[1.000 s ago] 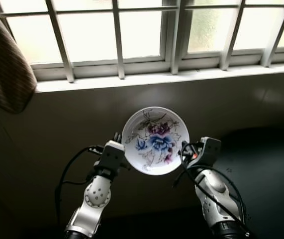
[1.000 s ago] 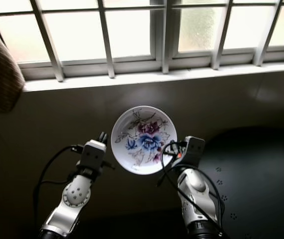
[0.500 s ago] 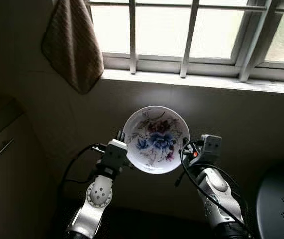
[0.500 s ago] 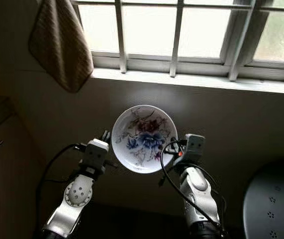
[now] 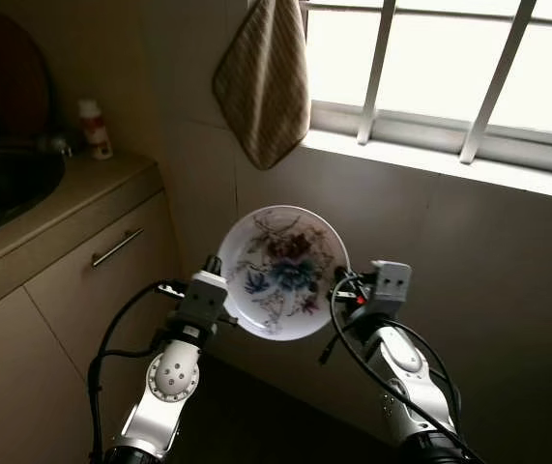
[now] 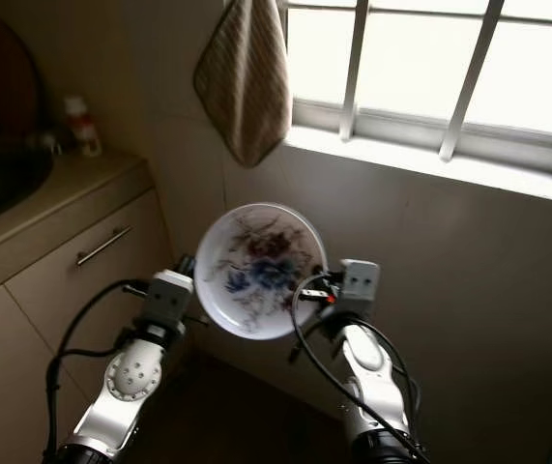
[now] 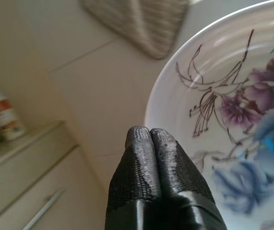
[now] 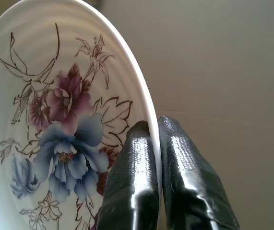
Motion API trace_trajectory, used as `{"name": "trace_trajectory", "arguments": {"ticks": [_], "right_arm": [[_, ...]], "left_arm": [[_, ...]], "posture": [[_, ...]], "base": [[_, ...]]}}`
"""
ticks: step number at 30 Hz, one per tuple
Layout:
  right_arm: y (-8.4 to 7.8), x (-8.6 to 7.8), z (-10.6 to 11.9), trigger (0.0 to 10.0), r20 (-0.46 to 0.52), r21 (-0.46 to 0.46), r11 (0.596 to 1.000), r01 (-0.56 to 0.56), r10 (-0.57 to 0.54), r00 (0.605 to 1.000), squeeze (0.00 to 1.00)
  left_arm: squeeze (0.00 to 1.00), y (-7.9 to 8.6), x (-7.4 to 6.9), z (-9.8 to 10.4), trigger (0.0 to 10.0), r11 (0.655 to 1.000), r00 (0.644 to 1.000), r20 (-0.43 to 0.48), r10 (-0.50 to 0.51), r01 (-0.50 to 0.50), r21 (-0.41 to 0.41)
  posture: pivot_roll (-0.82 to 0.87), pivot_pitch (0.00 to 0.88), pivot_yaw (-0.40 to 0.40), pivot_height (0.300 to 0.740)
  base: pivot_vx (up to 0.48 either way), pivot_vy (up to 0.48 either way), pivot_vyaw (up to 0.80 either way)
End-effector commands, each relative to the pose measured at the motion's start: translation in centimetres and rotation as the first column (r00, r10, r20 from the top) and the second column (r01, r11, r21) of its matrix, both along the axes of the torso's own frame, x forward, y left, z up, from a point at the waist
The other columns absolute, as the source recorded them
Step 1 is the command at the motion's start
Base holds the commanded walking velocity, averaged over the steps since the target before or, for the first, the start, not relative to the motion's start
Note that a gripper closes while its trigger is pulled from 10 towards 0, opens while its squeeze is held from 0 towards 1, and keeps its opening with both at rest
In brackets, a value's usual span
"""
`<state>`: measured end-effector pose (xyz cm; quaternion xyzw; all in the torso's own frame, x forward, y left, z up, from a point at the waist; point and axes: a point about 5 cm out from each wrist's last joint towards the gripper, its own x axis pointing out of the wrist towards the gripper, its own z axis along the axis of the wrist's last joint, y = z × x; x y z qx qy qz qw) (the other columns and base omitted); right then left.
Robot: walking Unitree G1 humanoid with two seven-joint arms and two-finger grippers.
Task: Kitchen organization
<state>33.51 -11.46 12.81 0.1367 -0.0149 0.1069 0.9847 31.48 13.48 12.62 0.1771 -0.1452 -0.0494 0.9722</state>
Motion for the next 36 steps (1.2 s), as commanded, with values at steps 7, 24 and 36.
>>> {"name": "trace_trajectory", "arguments": {"ticks": [7, 24, 36], "right_arm": [[-0.9, 0.3, 1.2, 0.0, 0.061, -0.007, 0.999, 0.048, -0.048, 0.997, 0.00], [-0.6, 1.5, 3.3, 0.0, 0.158, -0.080, 0.994, 0.074, -0.061, 0.986, 0.00], [-0.2, 2.3, 6.7, 0.0, 0.304, -0.110, 0.983, 0.145, -0.106, 0.947, 0.00]], "left_arm": [[0.00, -1.1, -0.1, 0.0, 10.0, 0.999, 0.999, -0.007, -0.034, 0.034, -0.010], [0.00, -1.2, -0.1, 0.6, 10.0, 0.999, 0.998, 0.045, -0.039, 0.039, 0.003], [0.00, -0.8, 0.0, 0.6, 10.0, 1.000, 0.999, 0.047, -0.010, 0.010, -0.004]], "posture": [[0.03, 0.000, 0.007, 0.740], [0.03, 0.000, 0.003, 0.740], [0.04, 0.000, -0.009, 0.740]], "base": [[0.000, 0.480, 0.80], [0.000, 0.169, 0.80], [0.000, 0.000, 0.80]]}}
